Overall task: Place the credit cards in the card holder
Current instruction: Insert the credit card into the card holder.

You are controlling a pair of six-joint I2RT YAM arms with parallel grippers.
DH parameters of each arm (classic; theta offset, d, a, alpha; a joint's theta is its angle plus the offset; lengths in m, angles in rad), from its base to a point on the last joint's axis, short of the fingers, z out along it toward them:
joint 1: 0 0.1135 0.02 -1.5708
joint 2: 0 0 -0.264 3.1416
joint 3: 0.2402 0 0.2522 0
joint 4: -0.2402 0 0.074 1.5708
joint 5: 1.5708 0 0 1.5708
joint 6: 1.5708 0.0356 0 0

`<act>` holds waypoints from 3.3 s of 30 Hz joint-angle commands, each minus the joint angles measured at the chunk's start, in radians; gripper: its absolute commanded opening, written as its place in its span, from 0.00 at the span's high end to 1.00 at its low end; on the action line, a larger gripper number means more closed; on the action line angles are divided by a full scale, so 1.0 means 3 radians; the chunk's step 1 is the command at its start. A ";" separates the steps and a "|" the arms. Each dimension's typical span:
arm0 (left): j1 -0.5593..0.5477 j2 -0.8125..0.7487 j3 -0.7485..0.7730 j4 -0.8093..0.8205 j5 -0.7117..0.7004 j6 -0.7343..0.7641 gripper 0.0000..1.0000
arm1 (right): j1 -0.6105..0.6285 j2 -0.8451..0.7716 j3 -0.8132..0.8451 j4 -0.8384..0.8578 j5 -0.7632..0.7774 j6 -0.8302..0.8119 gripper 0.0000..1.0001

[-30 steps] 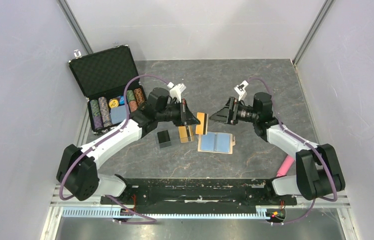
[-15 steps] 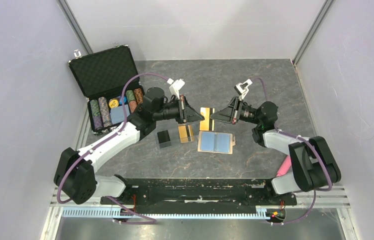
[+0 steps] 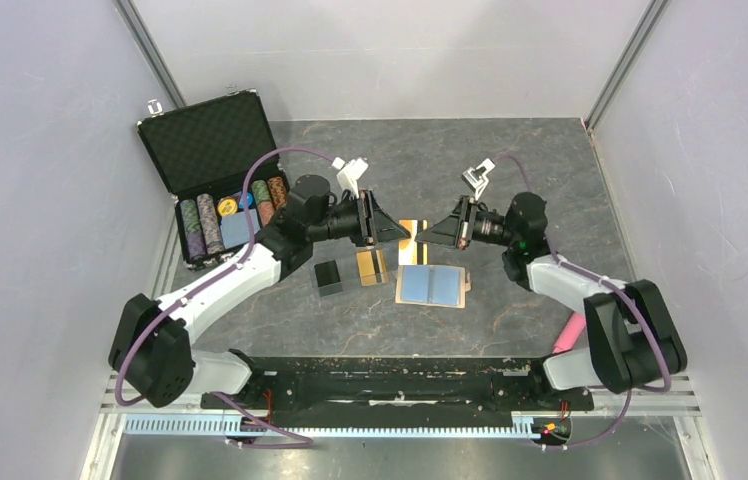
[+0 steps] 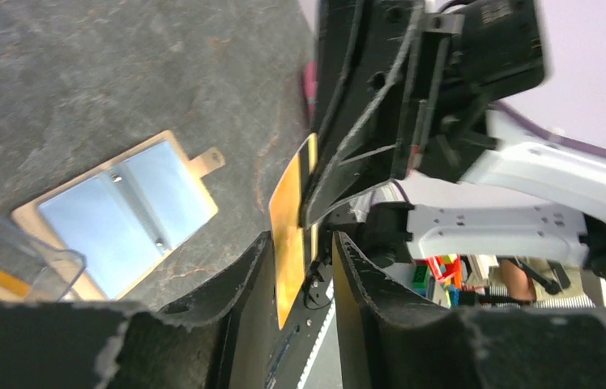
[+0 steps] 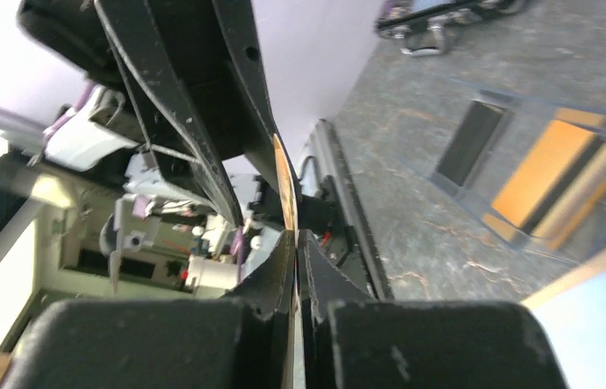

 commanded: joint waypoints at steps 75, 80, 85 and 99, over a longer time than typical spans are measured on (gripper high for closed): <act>-0.0288 0.2227 0.1316 -0.2431 -0.1098 0.1035 0.98 | -0.0158 0.0626 0.0120 -0.2874 0.1215 -0.2041 1.00; -0.0323 0.2240 0.1323 -0.2431 -0.1088 0.1016 0.98 | -0.0151 0.0699 0.0103 -0.2725 0.1167 -0.1971 1.00; -0.0344 0.2278 0.1356 -0.2431 -0.1058 0.1004 0.98 | -0.0113 0.0746 0.0077 -0.2504 0.1082 -0.1884 1.00; -0.0375 0.2333 0.1421 -0.2513 -0.1082 0.1005 0.98 | -0.0001 0.0905 0.0011 -0.2117 0.0903 -0.1713 1.00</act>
